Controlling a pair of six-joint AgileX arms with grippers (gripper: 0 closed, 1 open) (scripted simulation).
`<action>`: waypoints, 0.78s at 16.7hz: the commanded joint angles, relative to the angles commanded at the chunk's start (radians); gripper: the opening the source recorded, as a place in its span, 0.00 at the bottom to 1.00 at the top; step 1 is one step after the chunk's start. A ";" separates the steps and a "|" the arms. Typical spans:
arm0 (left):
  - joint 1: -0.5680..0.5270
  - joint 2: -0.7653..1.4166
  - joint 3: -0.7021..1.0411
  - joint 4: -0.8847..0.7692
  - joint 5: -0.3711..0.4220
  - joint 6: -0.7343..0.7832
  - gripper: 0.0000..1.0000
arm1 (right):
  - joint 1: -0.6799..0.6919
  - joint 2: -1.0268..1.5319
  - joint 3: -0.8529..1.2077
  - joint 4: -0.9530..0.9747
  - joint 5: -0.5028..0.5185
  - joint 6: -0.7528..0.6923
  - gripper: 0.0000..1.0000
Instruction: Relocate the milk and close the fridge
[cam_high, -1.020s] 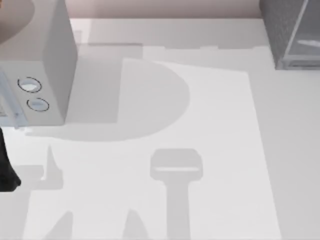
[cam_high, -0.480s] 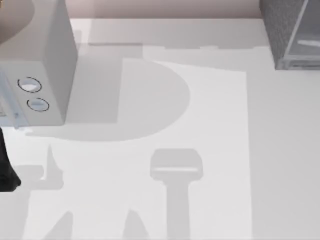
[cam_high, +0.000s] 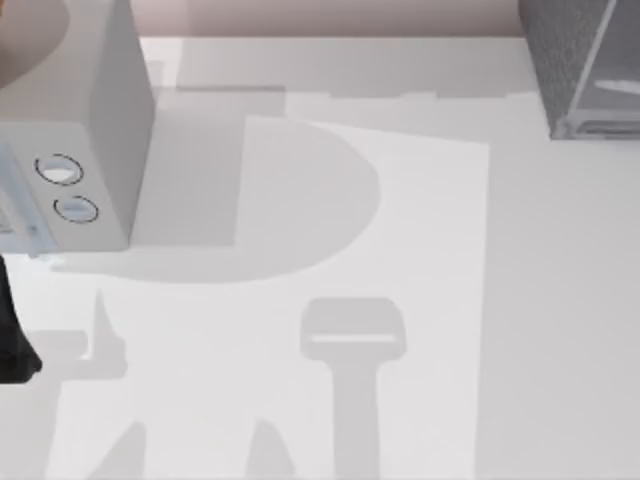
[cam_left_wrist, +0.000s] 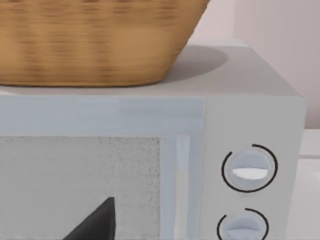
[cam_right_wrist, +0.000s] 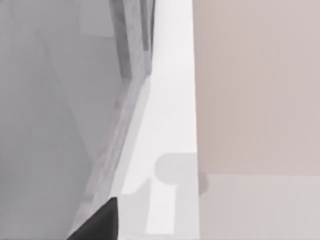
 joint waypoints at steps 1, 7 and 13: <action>0.000 0.000 0.000 0.000 0.000 0.000 1.00 | 0.000 0.000 0.000 0.000 0.000 0.000 1.00; 0.000 0.000 0.000 0.000 0.000 0.000 1.00 | 0.068 -0.016 -0.053 0.058 0.080 0.076 1.00; 0.000 0.000 0.000 0.000 0.000 0.000 1.00 | 0.387 -0.097 -0.161 0.192 0.334 0.312 1.00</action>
